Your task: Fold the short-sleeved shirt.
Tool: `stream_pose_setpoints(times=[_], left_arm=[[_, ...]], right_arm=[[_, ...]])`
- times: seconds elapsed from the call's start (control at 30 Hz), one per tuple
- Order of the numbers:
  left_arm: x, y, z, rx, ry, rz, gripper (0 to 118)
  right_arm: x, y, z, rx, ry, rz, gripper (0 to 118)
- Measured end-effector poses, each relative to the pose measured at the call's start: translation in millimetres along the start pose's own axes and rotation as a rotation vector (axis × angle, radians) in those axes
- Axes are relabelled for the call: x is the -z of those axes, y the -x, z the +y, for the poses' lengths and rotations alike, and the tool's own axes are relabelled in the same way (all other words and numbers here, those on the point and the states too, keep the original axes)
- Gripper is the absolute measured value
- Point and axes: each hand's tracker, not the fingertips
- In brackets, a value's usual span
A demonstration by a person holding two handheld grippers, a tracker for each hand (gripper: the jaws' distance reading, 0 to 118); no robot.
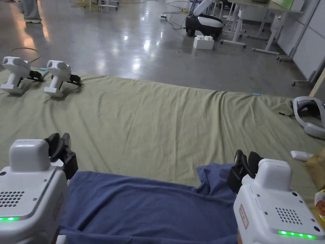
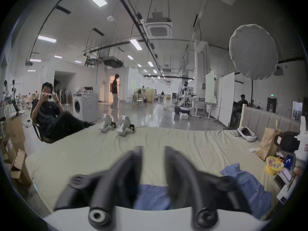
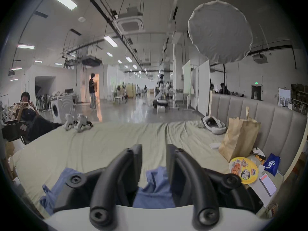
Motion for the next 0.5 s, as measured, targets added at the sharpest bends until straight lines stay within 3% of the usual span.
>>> stream_pose_setpoints(times=[0.1, 0.13, 0.23, 0.4, 0.5], left_arm=[[0, 2, 0, -0.004, -0.015, -0.058, 12], [0, 0, -1, -0.004, -0.022, -0.055, 5], [-2, 0, -2, 0.028, -0.031, -0.066, 2], [-3, -3, -7, 0.093, -0.008, -0.069, 1], [16, 4, -18, 0.122, 0.103, -0.080, 1]], right_arm=[[-1, 3, 3, -0.005, -0.033, -0.002, 19], [-3, 2, 3, 0.013, -0.069, 0.000, 13], [-2, 3, 7, 0.006, -0.062, -0.007, 6], [-3, -6, 10, 0.019, -0.066, -0.017, 6], [-3, -8, 10, 0.011, -0.063, -0.040, 6]])
